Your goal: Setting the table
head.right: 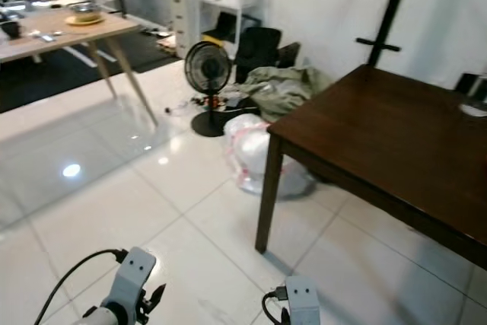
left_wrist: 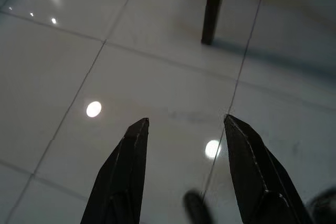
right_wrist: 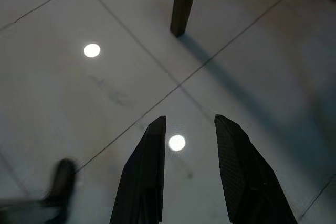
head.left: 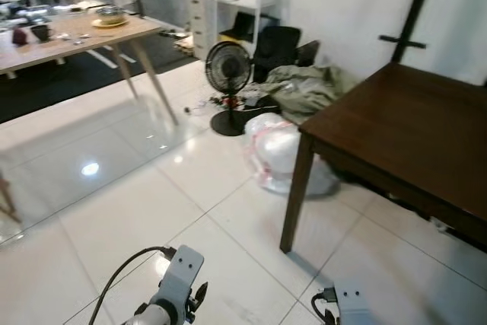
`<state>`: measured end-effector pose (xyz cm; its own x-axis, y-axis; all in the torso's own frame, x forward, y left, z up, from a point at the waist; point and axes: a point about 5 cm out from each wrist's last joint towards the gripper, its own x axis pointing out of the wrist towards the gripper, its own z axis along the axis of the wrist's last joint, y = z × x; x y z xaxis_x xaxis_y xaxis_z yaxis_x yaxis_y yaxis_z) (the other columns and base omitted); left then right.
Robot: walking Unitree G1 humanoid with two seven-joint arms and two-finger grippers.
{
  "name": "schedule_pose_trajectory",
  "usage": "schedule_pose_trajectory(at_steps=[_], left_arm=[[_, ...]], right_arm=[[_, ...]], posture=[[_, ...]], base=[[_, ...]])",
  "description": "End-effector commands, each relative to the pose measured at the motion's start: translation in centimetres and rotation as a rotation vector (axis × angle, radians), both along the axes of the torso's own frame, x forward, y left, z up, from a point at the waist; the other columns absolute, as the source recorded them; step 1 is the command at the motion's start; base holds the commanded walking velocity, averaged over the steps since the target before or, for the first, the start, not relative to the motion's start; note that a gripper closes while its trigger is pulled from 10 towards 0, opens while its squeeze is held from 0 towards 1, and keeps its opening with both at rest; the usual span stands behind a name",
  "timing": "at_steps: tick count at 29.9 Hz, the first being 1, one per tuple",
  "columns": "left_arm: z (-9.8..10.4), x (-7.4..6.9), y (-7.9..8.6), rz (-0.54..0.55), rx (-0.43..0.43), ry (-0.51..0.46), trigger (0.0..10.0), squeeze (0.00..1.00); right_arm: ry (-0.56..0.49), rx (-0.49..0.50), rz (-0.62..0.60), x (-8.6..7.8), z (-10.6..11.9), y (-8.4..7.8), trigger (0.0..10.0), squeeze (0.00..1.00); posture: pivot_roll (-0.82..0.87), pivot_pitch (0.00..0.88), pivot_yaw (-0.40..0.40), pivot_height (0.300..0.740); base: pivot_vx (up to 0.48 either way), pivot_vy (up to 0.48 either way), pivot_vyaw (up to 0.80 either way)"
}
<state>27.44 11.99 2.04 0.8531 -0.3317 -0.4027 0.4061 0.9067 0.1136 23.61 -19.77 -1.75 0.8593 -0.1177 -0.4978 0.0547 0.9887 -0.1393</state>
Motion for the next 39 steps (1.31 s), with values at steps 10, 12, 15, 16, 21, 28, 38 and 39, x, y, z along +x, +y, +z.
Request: schedule_pose_trajectory(at_steps=[10,12,15,16,21,28,38,39], left_arm=[[-0.5,-0.3,1.4,0.085,0.007,-0.016,10.0,0.00],[-0.5,-0.3,1.5,0.089,0.009,-0.020,10.0,0.00],[-0.5,-0.2,1.5,0.095,0.008,-0.028,10.0,0.00],[-0.4,-0.1,1.6,0.100,0.011,-0.035,10.0,0.00],[-0.1,0.2,1.7,0.114,0.014,-0.074,10.0,0.00],[0.2,0.6,2.1,0.160,0.037,-0.106,10.0,0.00],[0.3,0.8,2.0,0.165,0.040,-0.118,10.0,0.00],[0.3,0.8,2.0,0.166,0.040,-0.118,10.0,0.00]], right_arm=[[-0.048,0.031,0.027,0.4,0.3,0.9,10.0,0.00],[-0.056,0.033,0.031,0.5,0.5,1.0,10.0,0.00],[-0.064,0.035,0.033,0.6,0.5,1.0,10.0,0.00],[-0.069,0.037,0.034,0.7,0.6,1.0,10.0,0.00],[-0.123,0.062,0.062,1.0,1.2,1.4,10.0,0.00],[-0.217,0.137,0.124,1.3,2.3,2.8,10.0,0.00],[-0.239,0.141,0.130,1.3,2.6,2.8,10.0,0.00],[-0.240,0.140,0.132,1.3,2.6,2.8,10.0,0.00]], posture=[[0.04,0.036,0.056,0.740],[0.04,0.037,0.059,0.740],[0.04,0.037,0.059,0.740],[0.04,0.038,0.059,0.740],[0.04,0.038,0.060,0.740],[0.04,0.037,0.062,0.740],[0.04,0.040,0.061,0.740],[0.04,0.041,0.061,0.740]], base=[[0.000,0.000,0.79],[0.000,0.000,0.79],[0.000,0.000,0.79],[0.000,0.000,0.79],[0.097,0.000,0.79],[0.480,0.000,0.00],[0.480,0.000,0.00],[0.480,0.000,0.50]])
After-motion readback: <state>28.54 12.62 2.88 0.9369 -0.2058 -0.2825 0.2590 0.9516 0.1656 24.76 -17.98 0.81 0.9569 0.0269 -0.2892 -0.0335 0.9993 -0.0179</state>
